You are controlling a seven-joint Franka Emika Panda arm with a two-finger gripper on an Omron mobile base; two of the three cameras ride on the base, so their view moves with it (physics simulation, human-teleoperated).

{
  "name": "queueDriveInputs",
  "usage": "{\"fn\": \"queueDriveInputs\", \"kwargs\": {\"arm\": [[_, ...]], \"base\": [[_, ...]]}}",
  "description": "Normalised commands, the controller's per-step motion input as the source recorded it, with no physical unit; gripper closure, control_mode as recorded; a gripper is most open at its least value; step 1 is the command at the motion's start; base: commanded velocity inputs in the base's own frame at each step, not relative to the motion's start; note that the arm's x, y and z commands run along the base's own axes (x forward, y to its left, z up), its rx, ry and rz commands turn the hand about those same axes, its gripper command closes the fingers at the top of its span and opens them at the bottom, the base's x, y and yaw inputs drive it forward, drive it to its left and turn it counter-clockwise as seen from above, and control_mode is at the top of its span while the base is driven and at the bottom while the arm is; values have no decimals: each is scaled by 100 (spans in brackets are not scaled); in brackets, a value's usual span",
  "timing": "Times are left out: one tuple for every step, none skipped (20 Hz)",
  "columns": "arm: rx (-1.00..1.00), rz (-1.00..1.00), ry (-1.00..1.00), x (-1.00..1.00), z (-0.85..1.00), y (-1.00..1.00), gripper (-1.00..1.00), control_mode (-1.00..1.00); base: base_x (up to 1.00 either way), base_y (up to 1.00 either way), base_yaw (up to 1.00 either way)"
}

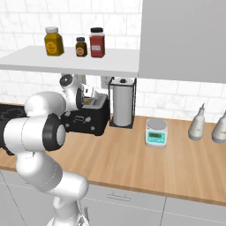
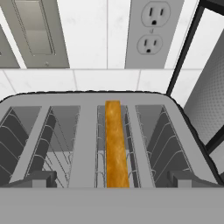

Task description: Start the toaster. Once the lever pops up, take the bread to the plate on the dining counter.

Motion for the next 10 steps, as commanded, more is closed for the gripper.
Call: {"fn": "queueDriveInputs", "kwargs": {"arm": [[0, 0, 0, 0, 0, 0, -100, -100], [0, 0, 0, 0, 0, 0, -100, -100], [0, 0, 0, 0, 0, 0, -100, -100], [0, 0, 0, 0, 0, 0, -100, -100], [0, 0, 0, 0, 0, 0, -100, -100], [0, 0, 0, 0, 0, 0, -100, -100], [0, 0, 0, 0, 0, 0, -100, -100], [0, 0, 0, 0, 0, 0, -100, -100], [0, 0, 0, 0, 0, 0, -100, -100], [0, 0, 0, 0, 0, 0, -100, -100]], "base": [[0, 0, 0], [0, 0, 0], [0, 0, 0], [0, 0, 0], [0, 0, 0], [0, 0, 0], [0, 0, 0], [0, 0, 0], [0, 0, 0], [0, 0, 0]]}}
